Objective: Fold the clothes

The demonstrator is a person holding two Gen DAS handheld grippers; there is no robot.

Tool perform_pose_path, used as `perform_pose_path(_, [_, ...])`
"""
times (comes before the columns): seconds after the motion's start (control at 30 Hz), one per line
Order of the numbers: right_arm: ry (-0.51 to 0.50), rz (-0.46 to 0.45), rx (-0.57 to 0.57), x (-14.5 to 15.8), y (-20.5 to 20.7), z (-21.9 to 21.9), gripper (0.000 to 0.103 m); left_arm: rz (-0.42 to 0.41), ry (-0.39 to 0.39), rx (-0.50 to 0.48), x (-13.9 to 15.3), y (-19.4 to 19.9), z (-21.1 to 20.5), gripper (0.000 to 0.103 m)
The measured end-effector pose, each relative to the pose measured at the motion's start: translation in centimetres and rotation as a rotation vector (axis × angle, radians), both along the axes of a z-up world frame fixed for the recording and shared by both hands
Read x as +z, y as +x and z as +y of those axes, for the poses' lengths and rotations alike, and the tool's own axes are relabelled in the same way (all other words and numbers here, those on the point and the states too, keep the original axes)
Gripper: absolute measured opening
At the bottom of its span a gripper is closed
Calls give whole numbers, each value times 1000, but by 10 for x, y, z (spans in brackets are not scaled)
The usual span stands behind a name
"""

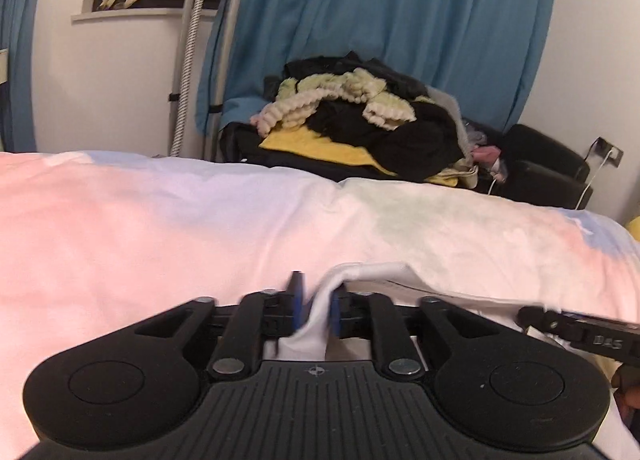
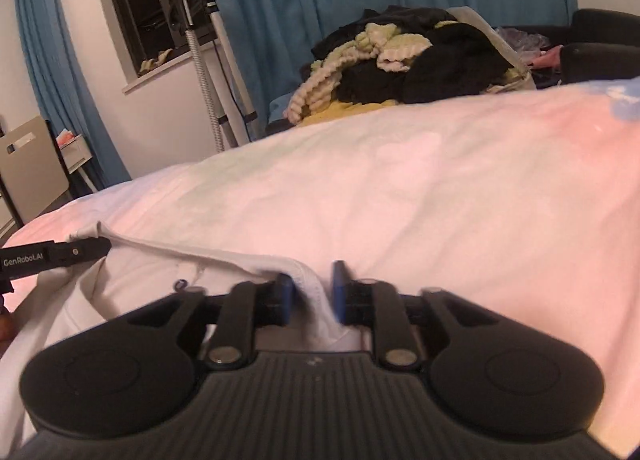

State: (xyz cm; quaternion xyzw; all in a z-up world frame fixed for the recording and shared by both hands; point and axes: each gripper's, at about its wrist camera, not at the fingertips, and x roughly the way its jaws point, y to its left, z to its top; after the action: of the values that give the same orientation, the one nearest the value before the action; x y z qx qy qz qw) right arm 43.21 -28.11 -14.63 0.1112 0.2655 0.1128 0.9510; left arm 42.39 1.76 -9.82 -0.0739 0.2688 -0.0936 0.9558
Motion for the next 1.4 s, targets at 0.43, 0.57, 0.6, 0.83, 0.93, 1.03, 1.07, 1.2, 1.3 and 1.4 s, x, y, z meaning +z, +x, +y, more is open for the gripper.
perform_pose_path(0.43, [-52,-205,36,127,-182,8,64,-158,18,-42,96,-138,8,73])
perform_pose_path(0.57, [-34,-220,58,148,-257,17,64,-182,25,-26,111,-202,21,76])
perform_pose_path(0.6, [-29,-223,63,154,-276,20,64,-185,22,-17,113,-217,25,76])
perform_pose_path(0.83, [-18,-223,97,167,-375,30,64,-184,29,23,118,-303,39,82])
perform_pose_path(0.93, [-6,-212,93,160,-395,30,64,-185,49,25,110,-325,39,84])
perform_pose_path(1.03, [40,-207,70,145,-404,27,64,-160,5,45,93,-338,46,86])
perform_pose_path(1.07, [50,-193,69,140,-406,26,64,-144,-13,54,85,-340,48,86])
perform_pose_path(1.2, [22,-176,74,128,-404,31,64,-55,-67,122,64,-336,51,86])
perform_pose_path(1.3, [5,-178,74,122,-399,33,65,-51,-63,103,65,-331,44,86])
perform_pose_path(1.4, [22,-184,59,116,-395,32,66,-79,-37,87,68,-332,39,87])
